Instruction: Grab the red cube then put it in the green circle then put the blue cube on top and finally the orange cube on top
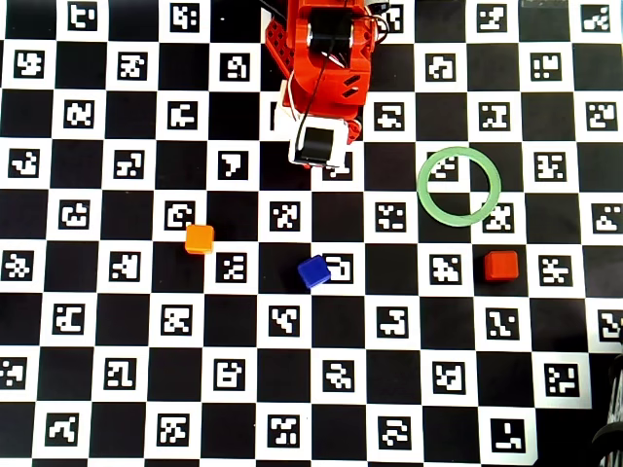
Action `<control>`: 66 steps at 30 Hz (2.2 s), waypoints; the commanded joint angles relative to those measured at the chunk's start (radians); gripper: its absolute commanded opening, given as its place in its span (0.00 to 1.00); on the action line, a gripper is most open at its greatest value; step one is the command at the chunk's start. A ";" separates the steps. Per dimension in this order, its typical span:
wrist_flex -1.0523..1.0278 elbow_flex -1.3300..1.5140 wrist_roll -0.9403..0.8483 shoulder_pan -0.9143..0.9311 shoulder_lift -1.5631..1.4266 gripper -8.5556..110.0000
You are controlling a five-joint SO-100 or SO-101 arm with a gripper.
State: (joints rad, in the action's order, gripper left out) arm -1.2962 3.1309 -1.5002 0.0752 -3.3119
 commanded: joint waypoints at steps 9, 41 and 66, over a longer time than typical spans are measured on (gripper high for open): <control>-0.074 0.038 -0.005 0.011 -0.046 0.02; -0.008 -0.029 0.028 -0.026 0.074 0.02; -0.098 -1.204 1.094 -0.137 1.066 0.08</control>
State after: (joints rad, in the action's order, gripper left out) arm -1.3453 2.1062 -0.5216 -0.0414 -2.2688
